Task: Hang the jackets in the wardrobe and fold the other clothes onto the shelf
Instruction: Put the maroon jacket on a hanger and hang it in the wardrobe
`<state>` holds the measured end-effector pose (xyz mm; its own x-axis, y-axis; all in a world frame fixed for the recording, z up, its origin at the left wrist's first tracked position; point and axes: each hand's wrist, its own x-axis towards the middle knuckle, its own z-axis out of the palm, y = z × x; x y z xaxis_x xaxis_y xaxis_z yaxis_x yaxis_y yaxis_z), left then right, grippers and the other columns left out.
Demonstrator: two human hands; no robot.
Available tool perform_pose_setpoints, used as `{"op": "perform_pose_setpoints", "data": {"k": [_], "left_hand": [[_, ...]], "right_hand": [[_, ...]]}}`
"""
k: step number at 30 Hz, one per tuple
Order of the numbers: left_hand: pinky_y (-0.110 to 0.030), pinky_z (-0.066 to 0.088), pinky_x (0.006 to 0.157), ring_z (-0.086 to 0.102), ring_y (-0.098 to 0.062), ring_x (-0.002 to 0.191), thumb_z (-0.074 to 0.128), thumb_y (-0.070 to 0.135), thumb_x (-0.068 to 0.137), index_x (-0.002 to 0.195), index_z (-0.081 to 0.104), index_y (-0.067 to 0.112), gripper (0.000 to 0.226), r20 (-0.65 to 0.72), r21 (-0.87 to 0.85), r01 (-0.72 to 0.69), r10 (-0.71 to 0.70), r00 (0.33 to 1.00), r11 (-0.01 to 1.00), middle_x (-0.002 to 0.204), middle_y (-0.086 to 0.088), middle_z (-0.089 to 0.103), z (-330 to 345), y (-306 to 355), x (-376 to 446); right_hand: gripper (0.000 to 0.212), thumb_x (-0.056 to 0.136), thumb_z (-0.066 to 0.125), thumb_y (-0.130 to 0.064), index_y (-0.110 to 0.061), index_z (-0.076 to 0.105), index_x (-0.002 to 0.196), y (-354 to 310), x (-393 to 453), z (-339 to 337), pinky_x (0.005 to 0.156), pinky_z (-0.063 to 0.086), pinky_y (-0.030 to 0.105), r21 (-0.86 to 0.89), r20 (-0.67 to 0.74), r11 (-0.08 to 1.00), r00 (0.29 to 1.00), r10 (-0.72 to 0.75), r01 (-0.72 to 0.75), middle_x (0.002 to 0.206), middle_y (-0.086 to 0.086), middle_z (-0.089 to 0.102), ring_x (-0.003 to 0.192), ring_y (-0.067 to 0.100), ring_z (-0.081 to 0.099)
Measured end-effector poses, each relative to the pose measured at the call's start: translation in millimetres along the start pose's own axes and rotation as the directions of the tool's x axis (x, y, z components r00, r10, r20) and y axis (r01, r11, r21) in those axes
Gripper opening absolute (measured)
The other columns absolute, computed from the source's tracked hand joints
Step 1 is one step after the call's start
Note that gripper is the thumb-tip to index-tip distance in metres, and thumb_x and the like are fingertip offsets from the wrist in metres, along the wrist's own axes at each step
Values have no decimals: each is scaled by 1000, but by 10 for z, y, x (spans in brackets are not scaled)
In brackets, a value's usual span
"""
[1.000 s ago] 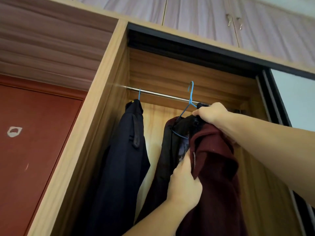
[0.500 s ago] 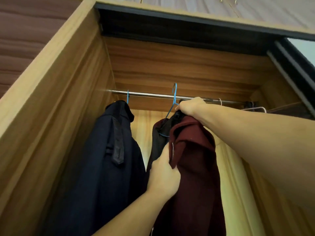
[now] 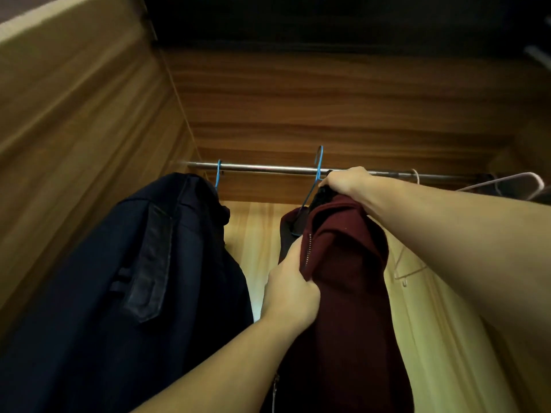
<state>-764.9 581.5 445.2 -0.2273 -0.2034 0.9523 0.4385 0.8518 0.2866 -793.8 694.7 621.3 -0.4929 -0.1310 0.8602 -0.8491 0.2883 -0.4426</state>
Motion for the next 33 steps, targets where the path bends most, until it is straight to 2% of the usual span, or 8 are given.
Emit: {"op": "perform_pose_setpoints", "data": {"k": [4,8,15,18,21,25,29,33], "left_hand": [[-4,36,66,54,-4,90,43,0,86,139,37,52,75,-3,11,16,-16,1000,1000,106,17,62,77,-108,192],[-16,45,72,59,-10,94,43,2,85,136,38,53,73,3,26,26,-26,1000,999,107,12,64,120,-253,254],[-26,49,86,59,-13,101,45,4,84,136,33,56,75,16,54,41,-42,999,998,117,9,60,173,-453,99],[-24,46,87,57,-12,102,45,5,85,137,30,57,75,22,51,45,-46,999,998,126,11,55,227,-415,34],[-28,46,94,57,-12,104,46,7,85,130,30,60,72,30,40,25,-27,999,999,126,13,54,270,-348,-37],[-14,41,84,54,-1,93,48,11,87,130,30,61,69,33,6,19,-19,999,1000,119,14,56,291,-270,-110],[1,35,66,52,14,77,53,11,88,135,34,56,67,41,-30,26,-24,999,999,93,28,56,276,-179,-177],[3,36,61,53,15,78,56,14,88,135,38,47,60,4,-32,17,-17,1000,999,99,22,60,285,-67,-239]], "right_hand": [[36,93,58,-32,-13,64,123,-10,174,81,94,48,31,-125,22,991,998,-52,54,127,6,62,112,25,60],[35,99,50,-29,-14,62,128,7,219,221,97,46,29,-188,101,976,991,-89,107,133,6,57,117,24,56],[37,96,53,-16,-1,57,129,151,56,365,97,42,33,-40,193,996,978,-75,84,136,16,55,127,31,51],[34,99,53,-18,-1,58,127,134,-45,368,84,47,33,-107,198,990,978,-67,90,127,13,58,98,29,61],[19,97,56,-20,-5,64,105,121,-117,308,53,40,26,-92,234,993,971,-56,79,109,12,54,62,17,47],[17,88,64,-26,-14,57,79,169,-216,171,70,50,30,-29,199,998,978,-55,62,108,9,62,80,27,61],[37,78,67,-45,-15,60,98,234,-359,50,72,47,31,-262,129,951,982,-136,166,102,7,62,85,25,60],[79,74,64,-63,-20,42,137,409,-520,6,89,43,36,-318,-22,903,950,-312,289,136,8,51,118,29,52]]}}
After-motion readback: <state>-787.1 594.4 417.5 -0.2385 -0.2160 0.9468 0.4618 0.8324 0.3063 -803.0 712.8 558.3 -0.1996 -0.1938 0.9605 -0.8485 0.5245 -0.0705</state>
